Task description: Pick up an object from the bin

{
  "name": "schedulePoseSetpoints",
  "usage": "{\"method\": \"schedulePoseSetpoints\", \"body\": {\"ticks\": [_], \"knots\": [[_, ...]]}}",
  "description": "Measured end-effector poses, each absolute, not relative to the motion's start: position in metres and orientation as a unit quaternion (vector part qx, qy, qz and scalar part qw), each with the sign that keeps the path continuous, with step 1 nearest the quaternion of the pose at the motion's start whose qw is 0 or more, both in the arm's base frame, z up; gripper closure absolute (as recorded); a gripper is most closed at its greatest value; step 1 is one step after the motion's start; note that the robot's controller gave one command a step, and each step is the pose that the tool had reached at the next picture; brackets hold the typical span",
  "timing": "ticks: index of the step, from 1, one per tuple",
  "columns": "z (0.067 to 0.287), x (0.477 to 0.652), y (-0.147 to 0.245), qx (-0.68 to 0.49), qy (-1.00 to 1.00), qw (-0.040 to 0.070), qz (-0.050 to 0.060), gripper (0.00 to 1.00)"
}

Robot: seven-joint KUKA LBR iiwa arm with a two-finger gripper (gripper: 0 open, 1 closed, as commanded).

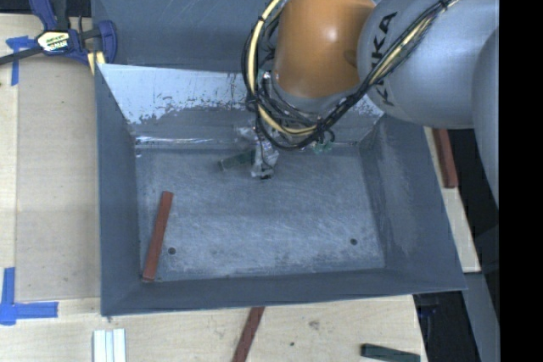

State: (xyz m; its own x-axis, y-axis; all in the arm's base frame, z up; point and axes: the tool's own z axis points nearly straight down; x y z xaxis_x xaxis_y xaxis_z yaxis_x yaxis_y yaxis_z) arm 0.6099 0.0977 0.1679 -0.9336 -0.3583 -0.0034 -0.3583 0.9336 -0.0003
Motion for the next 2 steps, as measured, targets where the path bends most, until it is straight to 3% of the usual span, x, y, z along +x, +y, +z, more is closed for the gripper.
{"method": "schedulePoseSetpoints", "body": {"ticks": [1, 2], "knots": [[0.168, 0.610, 0.098, -0.182, 0.983, 0.002, 0.000, 1.00], [0.202, 0.605, 0.095, -0.192, 0.981, 0.002, 0.000, 1.00]]}}
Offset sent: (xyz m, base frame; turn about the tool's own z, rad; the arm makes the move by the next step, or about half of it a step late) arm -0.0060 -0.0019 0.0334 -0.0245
